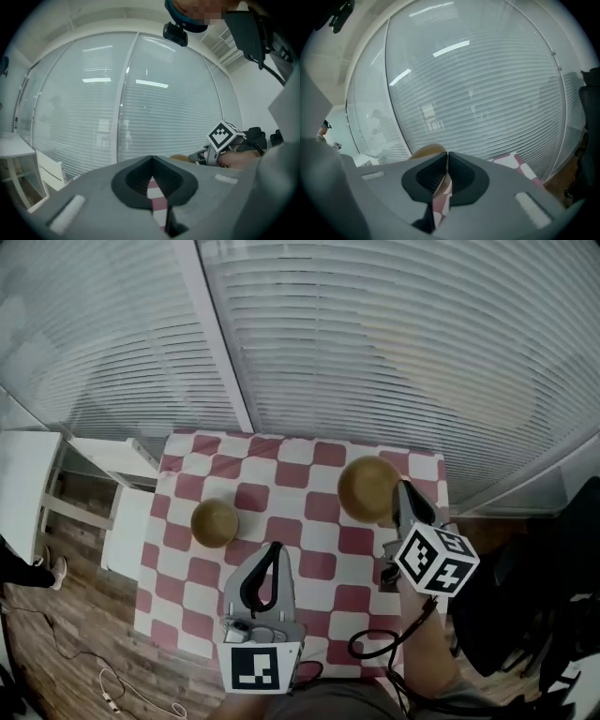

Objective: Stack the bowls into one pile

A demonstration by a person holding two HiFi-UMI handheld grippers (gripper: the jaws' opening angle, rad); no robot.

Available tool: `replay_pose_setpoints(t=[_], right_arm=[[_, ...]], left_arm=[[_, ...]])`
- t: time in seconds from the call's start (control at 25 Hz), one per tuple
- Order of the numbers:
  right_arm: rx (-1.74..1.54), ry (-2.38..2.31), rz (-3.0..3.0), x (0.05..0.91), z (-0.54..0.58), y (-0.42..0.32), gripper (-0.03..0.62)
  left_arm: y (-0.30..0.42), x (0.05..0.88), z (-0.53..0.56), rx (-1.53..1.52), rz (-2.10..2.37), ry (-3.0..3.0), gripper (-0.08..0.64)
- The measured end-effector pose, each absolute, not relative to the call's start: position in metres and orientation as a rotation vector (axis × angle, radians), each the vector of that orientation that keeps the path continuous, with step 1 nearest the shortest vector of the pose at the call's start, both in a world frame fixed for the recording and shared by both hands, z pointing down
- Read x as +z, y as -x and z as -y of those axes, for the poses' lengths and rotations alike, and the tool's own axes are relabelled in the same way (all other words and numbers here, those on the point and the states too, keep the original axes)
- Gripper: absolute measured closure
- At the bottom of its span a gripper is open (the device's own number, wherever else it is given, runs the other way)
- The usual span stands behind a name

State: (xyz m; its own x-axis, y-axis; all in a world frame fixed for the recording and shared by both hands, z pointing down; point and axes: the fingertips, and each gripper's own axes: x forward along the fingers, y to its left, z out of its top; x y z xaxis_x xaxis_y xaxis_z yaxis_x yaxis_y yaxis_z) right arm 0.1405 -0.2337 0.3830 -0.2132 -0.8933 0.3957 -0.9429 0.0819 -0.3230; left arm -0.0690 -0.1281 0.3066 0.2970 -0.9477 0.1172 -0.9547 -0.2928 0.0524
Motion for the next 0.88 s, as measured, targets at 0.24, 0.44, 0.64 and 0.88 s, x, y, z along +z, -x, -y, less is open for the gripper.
replay_pose_setpoints(t=[0.24,0.44,0.64,0.88], right_arm=[[0.822,-1.733,2.380,0.355,0.229,-0.056,0.557],[0.803,-1.583,2.471,0.345,0.227,0.009,0.557],[0.791,-1.448,2.526,0.345,0.226,0.063,0.557],[0.785,-1.328,2.562,0.351,0.222,0.106,0.557]], left_arm=[[0.134,0.271,0.103,0.032,1.985,-2.364,0.560],[0.177,0.262,0.084,0.019,2.111,-2.273,0.560],[0.215,0.264,0.070,0.009,2.214,-2.168,0.560],[0.239,0.268,0.057,0.009,2.284,-2.076,0.560]])
